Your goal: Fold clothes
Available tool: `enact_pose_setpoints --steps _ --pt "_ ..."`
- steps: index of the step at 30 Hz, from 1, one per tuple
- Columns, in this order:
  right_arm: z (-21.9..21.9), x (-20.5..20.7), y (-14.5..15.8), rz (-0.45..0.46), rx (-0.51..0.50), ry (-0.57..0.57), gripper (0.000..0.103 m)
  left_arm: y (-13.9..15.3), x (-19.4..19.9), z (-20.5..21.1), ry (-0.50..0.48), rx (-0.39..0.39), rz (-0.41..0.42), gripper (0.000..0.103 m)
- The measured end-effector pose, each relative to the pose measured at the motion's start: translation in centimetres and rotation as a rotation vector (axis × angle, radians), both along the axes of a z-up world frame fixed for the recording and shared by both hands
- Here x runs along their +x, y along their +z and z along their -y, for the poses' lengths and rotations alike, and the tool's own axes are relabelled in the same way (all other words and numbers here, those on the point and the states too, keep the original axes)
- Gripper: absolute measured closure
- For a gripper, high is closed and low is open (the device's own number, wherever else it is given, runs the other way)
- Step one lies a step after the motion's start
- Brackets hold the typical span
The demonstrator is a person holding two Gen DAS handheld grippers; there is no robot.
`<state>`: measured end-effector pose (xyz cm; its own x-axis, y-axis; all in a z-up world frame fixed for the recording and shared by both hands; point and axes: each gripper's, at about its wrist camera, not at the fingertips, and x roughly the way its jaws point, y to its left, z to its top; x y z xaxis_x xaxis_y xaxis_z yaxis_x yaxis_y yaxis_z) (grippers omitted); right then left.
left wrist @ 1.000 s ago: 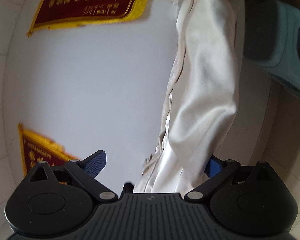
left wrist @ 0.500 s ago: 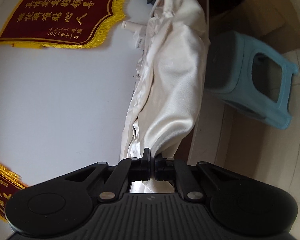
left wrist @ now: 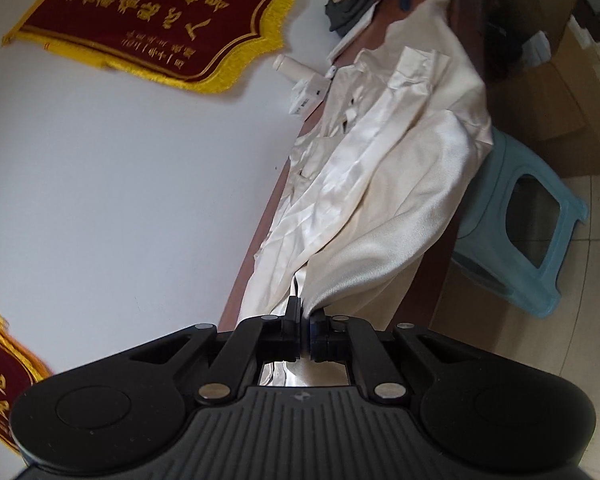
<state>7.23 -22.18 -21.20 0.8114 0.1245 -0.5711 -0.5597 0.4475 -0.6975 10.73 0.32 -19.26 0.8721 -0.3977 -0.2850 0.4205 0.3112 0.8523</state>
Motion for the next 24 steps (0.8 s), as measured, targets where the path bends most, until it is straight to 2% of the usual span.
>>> enact_pose_setpoints --steps 4,8,13,17,21,24 --pt "-0.4 0.4 -0.9 0.015 -0.054 0.08 0.02 1.6 0.6 -0.2 0.017 -0.07 -0.038 0.099" --pt "-1.0 1.2 -1.4 0.04 -0.084 0.109 0.022 2.9 1.5 0.1 0.026 -0.128 -0.071 0.099" --pt "-1.1 2.3 -0.8 0.013 -0.038 0.106 0.028 4.6 2.3 -0.2 0.053 -0.197 -0.1 0.099" --pt "-0.7 2.9 -0.1 -0.023 0.014 0.1 0.039 5.5 2.4 -0.3 0.05 -0.223 -0.1 0.099" --pt "-0.2 3.1 0.6 -0.067 0.062 0.093 0.056 5.9 2.2 -0.5 0.036 -0.229 -0.103 0.099" --pt "-0.1 3.1 1.3 -0.071 0.097 0.076 0.06 6.0 2.1 -0.7 0.035 -0.227 -0.108 0.099"
